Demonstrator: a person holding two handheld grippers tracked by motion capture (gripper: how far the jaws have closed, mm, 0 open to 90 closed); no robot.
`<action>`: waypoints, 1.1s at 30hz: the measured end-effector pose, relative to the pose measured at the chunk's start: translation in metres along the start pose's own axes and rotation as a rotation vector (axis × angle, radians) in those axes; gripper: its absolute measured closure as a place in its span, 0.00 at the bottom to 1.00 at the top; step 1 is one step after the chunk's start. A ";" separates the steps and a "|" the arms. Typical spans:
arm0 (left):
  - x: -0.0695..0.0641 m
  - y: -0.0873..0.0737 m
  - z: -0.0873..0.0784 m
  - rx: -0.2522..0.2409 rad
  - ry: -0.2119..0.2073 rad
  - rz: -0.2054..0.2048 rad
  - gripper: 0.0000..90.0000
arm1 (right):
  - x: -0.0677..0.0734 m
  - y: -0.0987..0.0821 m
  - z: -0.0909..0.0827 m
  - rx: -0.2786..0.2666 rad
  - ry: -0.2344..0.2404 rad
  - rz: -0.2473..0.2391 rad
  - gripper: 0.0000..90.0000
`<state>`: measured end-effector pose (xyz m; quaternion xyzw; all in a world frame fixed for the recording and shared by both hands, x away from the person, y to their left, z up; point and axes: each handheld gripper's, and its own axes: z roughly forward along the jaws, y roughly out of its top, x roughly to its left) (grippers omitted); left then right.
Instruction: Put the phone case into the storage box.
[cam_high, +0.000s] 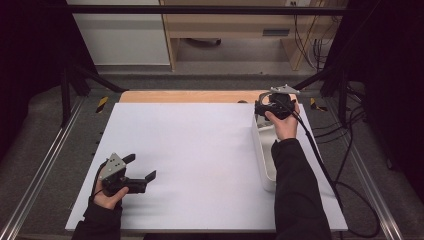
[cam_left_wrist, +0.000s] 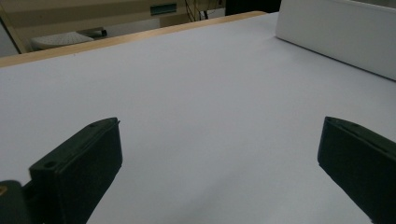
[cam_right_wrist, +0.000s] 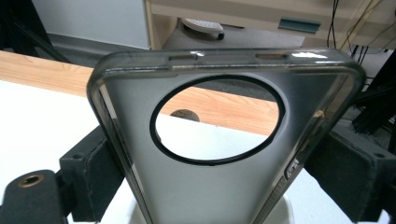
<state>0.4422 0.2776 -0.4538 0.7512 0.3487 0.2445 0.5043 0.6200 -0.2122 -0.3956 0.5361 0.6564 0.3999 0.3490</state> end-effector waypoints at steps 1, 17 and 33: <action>0.000 0.000 0.000 0.000 0.000 0.000 0.00 | 0.000 -0.001 0.001 0.003 -0.002 -0.002 0.13; 0.000 -0.001 0.001 0.005 0.000 0.005 0.00 | 0.000 -0.012 0.013 0.024 -0.013 0.002 0.13; 0.000 -0.001 0.001 0.006 0.000 0.006 0.00 | 0.001 -0.016 0.017 0.032 -0.017 0.004 0.13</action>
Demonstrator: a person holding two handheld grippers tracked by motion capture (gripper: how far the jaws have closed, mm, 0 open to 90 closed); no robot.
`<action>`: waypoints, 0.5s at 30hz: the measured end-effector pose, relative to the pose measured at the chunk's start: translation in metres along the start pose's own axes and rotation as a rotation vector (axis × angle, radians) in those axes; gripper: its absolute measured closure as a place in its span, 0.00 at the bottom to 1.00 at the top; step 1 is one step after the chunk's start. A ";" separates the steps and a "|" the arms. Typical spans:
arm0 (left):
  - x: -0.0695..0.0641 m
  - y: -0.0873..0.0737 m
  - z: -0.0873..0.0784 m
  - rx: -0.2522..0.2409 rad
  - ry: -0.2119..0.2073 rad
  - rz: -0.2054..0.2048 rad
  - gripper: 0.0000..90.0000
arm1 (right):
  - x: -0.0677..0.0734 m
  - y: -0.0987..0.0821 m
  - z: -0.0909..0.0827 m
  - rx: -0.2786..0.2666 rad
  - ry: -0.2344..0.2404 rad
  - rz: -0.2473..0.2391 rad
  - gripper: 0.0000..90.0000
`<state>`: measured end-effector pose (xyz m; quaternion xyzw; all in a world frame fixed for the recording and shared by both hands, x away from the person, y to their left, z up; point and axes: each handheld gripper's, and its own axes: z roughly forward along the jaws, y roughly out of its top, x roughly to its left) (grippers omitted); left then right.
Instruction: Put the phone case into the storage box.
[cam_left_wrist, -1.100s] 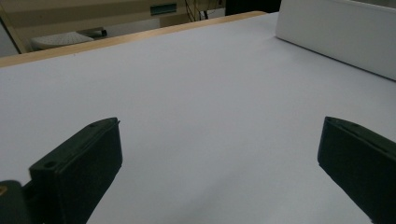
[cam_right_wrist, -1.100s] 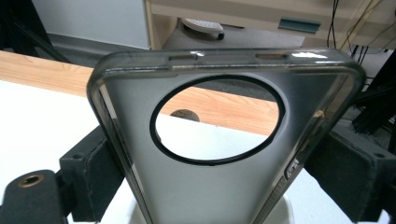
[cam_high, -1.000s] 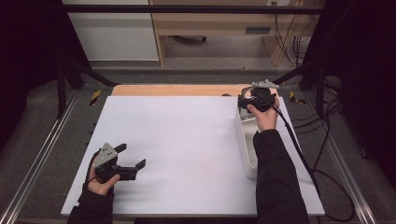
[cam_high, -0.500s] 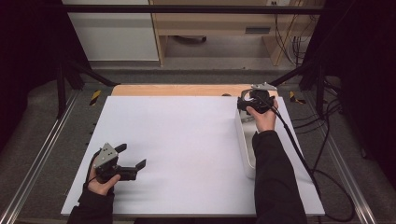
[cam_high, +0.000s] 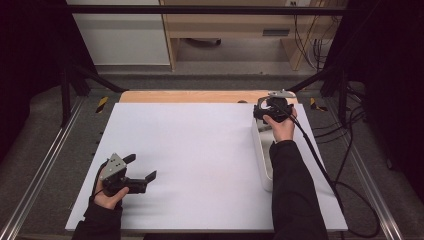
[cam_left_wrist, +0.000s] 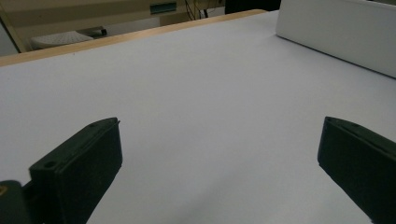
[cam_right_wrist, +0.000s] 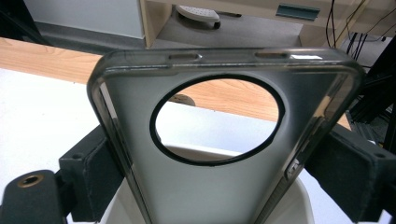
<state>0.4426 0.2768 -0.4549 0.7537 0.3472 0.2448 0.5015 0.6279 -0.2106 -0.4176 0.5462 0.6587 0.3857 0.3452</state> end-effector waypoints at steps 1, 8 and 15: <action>0.000 0.000 0.000 0.000 0.000 -0.001 0.00 | 0.000 0.000 0.000 0.000 0.000 0.000 0.12; 0.000 0.000 0.000 0.001 -0.001 -0.001 0.00 | -0.001 -0.001 0.000 -0.010 0.004 0.012 0.12; 0.000 0.000 0.000 0.002 -0.002 0.000 0.00 | -0.003 -0.003 0.000 -0.004 0.022 0.008 0.04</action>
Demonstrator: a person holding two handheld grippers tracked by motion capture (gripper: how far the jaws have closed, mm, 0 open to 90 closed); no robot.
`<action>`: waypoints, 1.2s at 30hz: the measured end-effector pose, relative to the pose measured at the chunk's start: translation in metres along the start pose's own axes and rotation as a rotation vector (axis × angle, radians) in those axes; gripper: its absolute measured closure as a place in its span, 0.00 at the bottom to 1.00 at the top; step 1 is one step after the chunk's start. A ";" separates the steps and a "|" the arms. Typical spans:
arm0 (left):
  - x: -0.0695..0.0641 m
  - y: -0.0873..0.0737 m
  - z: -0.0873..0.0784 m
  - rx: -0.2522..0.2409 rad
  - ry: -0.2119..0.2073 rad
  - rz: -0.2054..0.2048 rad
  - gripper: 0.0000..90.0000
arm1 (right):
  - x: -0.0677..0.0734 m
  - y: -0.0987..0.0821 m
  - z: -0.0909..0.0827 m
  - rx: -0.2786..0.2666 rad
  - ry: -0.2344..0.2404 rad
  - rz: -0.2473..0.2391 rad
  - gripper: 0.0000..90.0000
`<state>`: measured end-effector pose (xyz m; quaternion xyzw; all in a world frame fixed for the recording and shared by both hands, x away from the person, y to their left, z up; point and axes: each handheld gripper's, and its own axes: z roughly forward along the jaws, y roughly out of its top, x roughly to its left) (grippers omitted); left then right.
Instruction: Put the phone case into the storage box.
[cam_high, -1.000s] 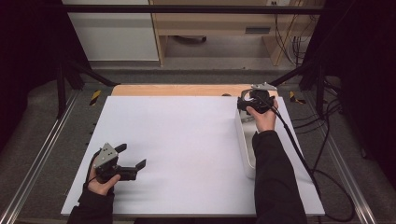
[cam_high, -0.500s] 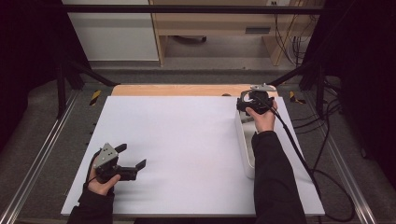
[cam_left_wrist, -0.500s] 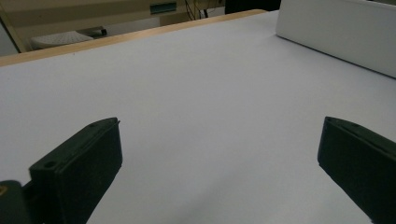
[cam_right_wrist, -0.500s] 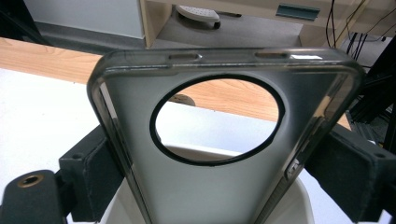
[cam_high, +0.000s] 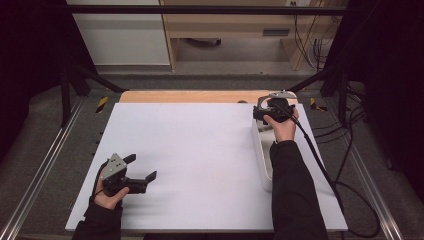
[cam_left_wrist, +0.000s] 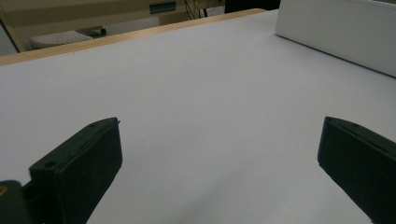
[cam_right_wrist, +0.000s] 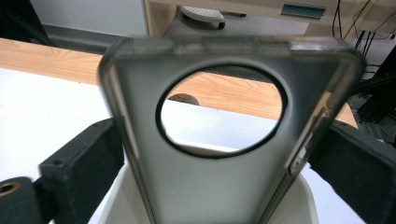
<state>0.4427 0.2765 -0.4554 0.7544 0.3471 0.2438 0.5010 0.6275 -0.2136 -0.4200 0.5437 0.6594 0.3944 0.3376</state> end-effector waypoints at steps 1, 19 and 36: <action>0.000 0.000 0.000 0.000 0.000 0.000 0.00 | 0.000 0.000 0.000 -0.004 -0.004 0.000 0.03; -0.001 0.000 0.000 -0.003 -0.003 0.002 0.00 | -0.006 0.004 -0.011 -0.043 0.011 -0.012 0.01; -0.001 0.001 0.000 0.000 -0.007 0.005 0.00 | 0.003 0.005 -0.053 -0.101 0.168 -0.082 0.01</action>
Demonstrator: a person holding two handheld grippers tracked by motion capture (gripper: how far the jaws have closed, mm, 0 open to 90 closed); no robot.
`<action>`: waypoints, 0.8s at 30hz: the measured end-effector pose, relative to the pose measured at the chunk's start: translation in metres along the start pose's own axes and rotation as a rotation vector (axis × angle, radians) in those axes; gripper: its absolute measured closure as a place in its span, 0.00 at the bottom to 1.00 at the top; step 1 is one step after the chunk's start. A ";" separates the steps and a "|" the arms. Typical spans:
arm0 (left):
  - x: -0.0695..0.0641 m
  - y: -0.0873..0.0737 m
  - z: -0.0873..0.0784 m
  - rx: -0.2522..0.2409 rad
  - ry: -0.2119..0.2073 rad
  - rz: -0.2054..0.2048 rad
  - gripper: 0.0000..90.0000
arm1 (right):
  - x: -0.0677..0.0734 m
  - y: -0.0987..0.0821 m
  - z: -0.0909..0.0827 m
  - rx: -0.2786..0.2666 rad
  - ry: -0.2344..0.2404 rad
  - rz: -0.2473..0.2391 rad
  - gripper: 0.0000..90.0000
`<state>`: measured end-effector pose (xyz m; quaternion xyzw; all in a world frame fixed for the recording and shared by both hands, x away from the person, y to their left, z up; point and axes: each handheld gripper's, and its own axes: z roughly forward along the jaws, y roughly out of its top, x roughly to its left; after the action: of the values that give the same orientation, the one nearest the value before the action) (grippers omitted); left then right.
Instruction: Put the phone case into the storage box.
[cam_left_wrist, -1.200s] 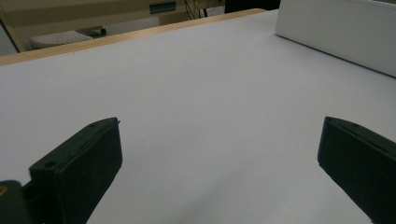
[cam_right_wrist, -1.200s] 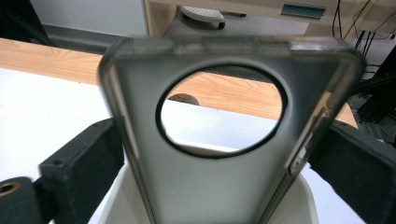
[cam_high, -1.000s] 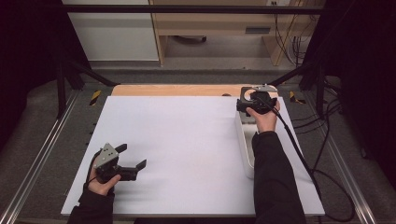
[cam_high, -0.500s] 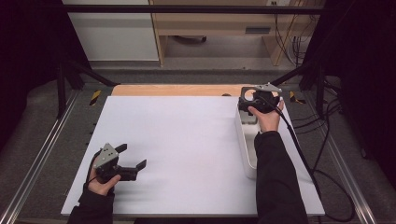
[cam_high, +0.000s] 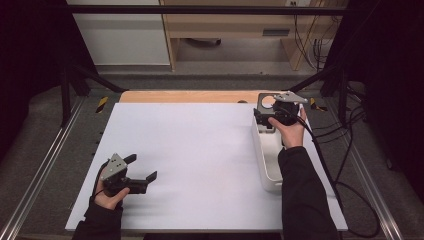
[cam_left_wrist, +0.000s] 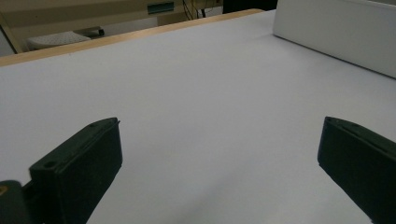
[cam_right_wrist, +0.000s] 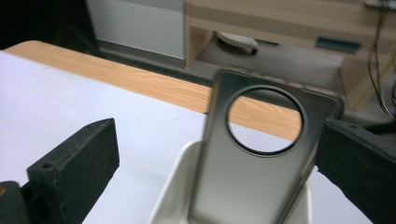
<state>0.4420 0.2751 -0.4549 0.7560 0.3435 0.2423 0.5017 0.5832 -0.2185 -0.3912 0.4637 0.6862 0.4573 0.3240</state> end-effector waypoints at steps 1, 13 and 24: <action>0.000 0.000 0.000 0.000 0.000 0.001 0.00 | 0.002 0.001 -0.003 -0.004 0.018 0.001 0.01; -0.001 0.000 0.000 -0.004 -0.005 0.009 0.00 | 0.025 0.002 -0.047 -0.091 0.194 -0.055 0.01; -0.002 0.001 0.000 -0.010 -0.010 0.014 0.00 | 0.043 -0.009 -0.084 -0.157 0.309 -0.099 0.01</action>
<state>0.4408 0.2735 -0.4543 0.7571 0.3347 0.2437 0.5053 0.4919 -0.2066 -0.3692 0.3267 0.7122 0.5587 0.2720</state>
